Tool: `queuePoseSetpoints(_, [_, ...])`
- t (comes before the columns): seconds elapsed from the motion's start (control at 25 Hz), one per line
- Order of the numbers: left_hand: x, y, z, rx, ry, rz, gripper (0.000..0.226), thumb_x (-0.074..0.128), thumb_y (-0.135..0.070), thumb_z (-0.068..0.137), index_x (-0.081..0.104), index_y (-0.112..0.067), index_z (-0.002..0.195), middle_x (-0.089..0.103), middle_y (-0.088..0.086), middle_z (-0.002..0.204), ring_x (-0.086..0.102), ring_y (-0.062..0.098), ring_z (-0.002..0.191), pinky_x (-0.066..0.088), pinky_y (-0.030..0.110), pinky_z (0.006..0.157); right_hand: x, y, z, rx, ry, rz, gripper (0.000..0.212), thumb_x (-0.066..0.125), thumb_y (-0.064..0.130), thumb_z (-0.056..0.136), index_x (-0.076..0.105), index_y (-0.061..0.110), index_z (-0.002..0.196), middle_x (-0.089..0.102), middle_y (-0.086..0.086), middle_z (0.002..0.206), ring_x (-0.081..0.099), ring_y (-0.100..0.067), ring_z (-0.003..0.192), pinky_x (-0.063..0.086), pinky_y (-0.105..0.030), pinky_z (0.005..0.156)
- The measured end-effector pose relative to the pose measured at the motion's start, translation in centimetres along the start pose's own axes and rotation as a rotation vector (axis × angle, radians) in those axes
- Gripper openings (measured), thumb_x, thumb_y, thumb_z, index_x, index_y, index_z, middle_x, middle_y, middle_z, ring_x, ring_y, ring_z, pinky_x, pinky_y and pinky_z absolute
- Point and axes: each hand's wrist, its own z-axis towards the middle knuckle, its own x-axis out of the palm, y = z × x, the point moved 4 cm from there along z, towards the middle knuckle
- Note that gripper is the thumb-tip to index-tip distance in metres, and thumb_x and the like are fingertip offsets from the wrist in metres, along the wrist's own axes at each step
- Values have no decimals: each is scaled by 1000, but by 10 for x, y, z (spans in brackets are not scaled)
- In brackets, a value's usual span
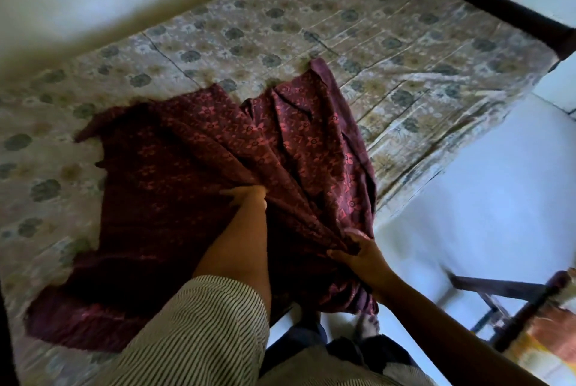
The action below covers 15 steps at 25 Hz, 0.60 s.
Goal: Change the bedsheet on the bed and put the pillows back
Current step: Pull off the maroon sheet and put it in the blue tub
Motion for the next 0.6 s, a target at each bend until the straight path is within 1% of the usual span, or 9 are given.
queuePoseSetpoints(0.12, [-5,-2,-1,134,88,-431,69,63,-3,83,32,-10,143,41,17,142,46,33,125,42,42,99,-3,-6,2,77,-6,57,58,84,34,62,64,20,114,67,-4,111,64,-23,101,52,-42,93])
queuePoseSetpoints(0.16, [-9,-5,-10,231,105,-537,60,61,4,81,43,-9,137,50,17,134,53,32,116,47,40,93,-6,-7,4,105,-21,128,51,82,29,65,64,19,112,67,-6,110,65,-24,98,54,-39,89])
queuePoseSetpoints(0.2, [-16,-6,-28,355,115,-552,52,61,6,80,52,-6,129,57,16,126,57,29,107,48,38,89,-9,-4,4,134,-34,233,39,79,18,71,64,16,108,68,-8,105,66,-25,93,57,-35,81])
queuePoseSetpoints(0.28, [-25,5,-67,639,68,-336,34,62,7,79,61,1,112,64,16,109,58,22,94,47,32,86,-7,3,7,203,-43,447,30,69,2,78,62,10,106,68,-13,99,67,-26,84,59,-29,67])
queuePoseSetpoints(0.36, [-24,33,-118,991,-12,-51,20,63,8,77,66,4,97,64,19,95,55,20,87,42,25,83,-1,7,13,270,-63,565,33,66,4,81,60,5,114,68,-17,106,67,-29,90,58,-37,77])
queuePoseSetpoints(0.44, [-9,68,-162,1291,-34,223,20,55,1,78,70,-4,91,63,14,88,56,22,82,42,25,76,11,14,19,291,6,672,35,65,18,85,61,6,117,67,-17,112,65,-29,100,52,-43,91])
queuePoseSetpoints(0.52, [10,92,-179,1483,-38,445,25,47,-12,74,70,-15,83,59,7,78,57,24,70,45,30,60,22,20,17,308,112,658,46,71,35,79,62,9,116,67,-17,112,65,-30,102,50,-44,93])
queuePoseSetpoints(0.56, [15,100,-181,1543,-26,507,26,47,-13,72,70,-17,82,59,5,78,58,25,69,45,29,59,25,20,18,282,137,566,53,77,34,73,61,8,116,67,-19,111,65,-32,101,51,-46,93])
queuePoseSetpoints(0.6, [14,105,-184,1545,41,533,26,49,-13,72,71,-17,86,60,5,83,59,25,75,47,31,64,27,17,19,257,118,464,53,82,25,68,61,7,114,67,-21,109,66,-34,99,51,-48,92])
